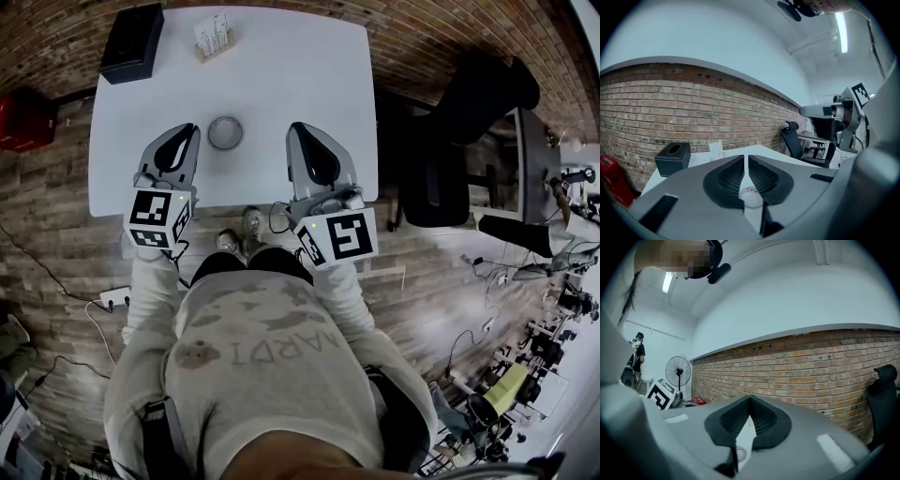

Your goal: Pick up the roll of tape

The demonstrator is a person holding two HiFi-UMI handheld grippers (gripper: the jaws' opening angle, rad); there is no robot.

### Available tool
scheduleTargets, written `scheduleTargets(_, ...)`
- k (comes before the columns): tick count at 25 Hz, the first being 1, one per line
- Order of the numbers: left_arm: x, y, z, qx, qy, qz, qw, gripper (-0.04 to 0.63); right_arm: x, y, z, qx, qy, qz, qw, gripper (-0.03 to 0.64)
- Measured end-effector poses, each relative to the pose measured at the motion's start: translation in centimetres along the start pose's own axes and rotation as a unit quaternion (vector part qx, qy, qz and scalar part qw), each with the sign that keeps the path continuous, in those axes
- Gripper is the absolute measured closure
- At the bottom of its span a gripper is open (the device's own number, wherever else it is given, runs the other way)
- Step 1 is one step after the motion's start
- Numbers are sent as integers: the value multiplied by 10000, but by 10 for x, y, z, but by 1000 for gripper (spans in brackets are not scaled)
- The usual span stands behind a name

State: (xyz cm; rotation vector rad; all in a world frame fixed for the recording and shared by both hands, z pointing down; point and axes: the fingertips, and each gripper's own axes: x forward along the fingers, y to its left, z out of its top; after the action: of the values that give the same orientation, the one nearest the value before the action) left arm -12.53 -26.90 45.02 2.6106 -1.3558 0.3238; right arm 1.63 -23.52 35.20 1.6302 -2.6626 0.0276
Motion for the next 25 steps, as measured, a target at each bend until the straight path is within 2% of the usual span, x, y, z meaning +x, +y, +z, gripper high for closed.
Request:
scheduleTargets(6, 29, 10, -47, -182, 768, 108, 9968, 537, 18, -9, -16, 77, 189, 134, 9997, 606)
scheduleTargets(12, 53, 18, -79, -274, 1315, 189, 9908, 512, 34, -18, -29, 141, 326, 236, 9991, 606)
scheduleTargets(25, 105, 30, -135, -258, 2356, 320, 9710, 477, 54, -43, -46, 253, 526, 321, 9978, 606)
